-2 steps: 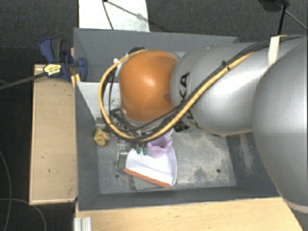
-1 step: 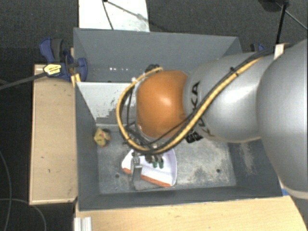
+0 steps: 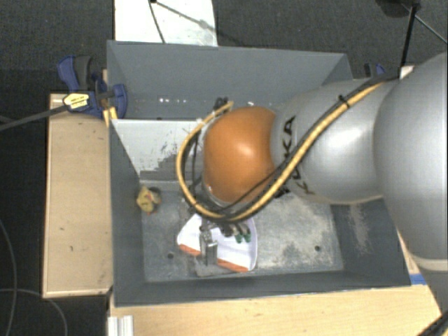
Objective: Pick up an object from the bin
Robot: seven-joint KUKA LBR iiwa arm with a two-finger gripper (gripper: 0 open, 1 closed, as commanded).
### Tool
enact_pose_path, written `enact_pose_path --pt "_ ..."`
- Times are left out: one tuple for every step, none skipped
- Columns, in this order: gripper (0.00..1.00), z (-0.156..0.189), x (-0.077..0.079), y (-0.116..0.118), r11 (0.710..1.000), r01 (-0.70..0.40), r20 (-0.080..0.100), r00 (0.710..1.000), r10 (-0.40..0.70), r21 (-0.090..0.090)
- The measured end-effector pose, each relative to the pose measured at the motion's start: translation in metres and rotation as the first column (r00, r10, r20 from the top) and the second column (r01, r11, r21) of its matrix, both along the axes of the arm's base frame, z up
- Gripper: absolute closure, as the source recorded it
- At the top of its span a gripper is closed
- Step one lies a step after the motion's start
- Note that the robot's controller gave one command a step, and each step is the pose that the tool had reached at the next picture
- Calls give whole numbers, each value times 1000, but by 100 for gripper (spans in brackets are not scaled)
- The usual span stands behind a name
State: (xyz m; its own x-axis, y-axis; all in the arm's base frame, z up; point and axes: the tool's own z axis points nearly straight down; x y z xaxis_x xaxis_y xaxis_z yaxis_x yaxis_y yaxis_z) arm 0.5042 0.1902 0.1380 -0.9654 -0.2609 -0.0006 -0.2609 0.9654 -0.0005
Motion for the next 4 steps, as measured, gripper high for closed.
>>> enact_pose_path --pt "0 -30 5 -23 1000 15 3 1000 -15 2" --pt "100 -64 43 -18 1000 -14 14 1000 14 6" --pt "100 -64 43 -17 1000 -12 14 1000 12 7" --pt "100 -41 38 -27 999 -38 2 999 38 2"
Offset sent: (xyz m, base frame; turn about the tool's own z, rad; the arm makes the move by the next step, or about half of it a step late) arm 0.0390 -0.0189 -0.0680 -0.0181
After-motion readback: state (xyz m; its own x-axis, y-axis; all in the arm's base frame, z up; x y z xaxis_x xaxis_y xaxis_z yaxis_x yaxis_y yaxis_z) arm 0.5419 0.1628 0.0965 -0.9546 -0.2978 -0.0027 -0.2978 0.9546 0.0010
